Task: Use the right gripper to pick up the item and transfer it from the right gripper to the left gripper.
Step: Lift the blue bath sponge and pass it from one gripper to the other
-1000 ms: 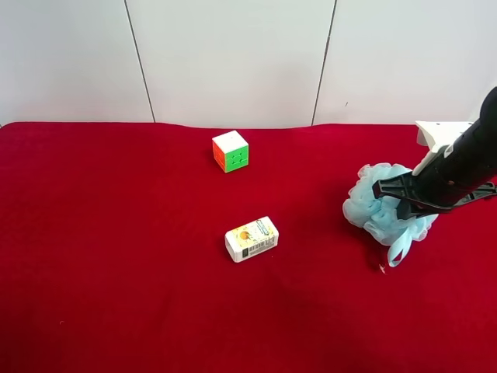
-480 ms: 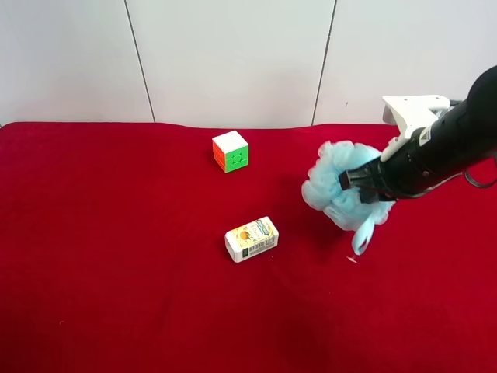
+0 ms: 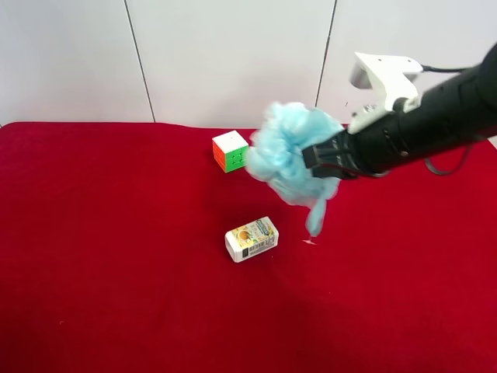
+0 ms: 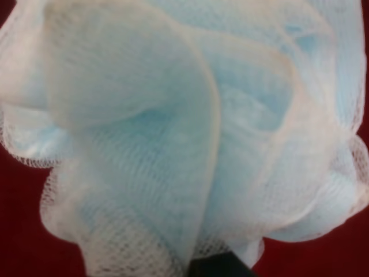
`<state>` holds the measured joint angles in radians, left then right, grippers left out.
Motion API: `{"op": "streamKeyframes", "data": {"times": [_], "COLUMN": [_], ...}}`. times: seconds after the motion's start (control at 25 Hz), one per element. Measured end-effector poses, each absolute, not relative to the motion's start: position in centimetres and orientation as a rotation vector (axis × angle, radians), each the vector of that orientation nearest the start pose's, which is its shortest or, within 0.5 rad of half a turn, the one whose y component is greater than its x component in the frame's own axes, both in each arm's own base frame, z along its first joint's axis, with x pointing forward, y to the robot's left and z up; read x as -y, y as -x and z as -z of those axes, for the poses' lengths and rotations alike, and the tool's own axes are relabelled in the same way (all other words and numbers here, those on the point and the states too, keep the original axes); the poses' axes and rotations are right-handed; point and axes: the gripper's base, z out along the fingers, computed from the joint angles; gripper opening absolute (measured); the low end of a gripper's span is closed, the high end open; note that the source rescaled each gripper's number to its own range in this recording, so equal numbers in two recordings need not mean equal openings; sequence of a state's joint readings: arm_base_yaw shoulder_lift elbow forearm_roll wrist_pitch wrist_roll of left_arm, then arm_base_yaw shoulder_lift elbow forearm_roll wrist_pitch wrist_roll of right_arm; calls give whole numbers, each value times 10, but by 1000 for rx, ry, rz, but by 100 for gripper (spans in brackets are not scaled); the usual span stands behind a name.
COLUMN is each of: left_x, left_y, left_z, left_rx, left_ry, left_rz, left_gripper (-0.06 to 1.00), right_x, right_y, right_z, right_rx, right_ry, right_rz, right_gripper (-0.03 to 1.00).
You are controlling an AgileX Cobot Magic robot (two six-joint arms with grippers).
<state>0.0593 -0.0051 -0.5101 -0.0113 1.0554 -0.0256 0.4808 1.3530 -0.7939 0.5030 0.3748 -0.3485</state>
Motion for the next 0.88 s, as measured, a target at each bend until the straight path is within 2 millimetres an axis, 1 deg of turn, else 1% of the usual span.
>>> {"op": "streamKeyframes", "data": {"times": [0.2, 0.36, 0.48, 0.72, 0.88], "left_x": [1, 1, 1, 1, 4], "left_y": [7, 7, 7, 7, 6], "left_z": [-280, -280, -280, -280, -281], "left_rx": [-2022, -2022, -2022, -2022, -2023], "left_ry": [85, 85, 85, 84, 34], "left_rz": [-8, -8, -8, -9, -5], "left_gripper": [100, 100, 100, 100, 100], "right_x": [-168, -181, -186, -187, -187], "right_y": [-231, -227, -225, -223, -222], "right_z": [-273, -287, -291, -290, -290], "right_rx": [-2223, -2132, -2090, -2053, -2044], "right_ry": [648, 760, 826, 942, 974], "right_rz": [-609, -634, -630, -600, -594], "right_gripper": [0, 0, 0, 0, 0]}}
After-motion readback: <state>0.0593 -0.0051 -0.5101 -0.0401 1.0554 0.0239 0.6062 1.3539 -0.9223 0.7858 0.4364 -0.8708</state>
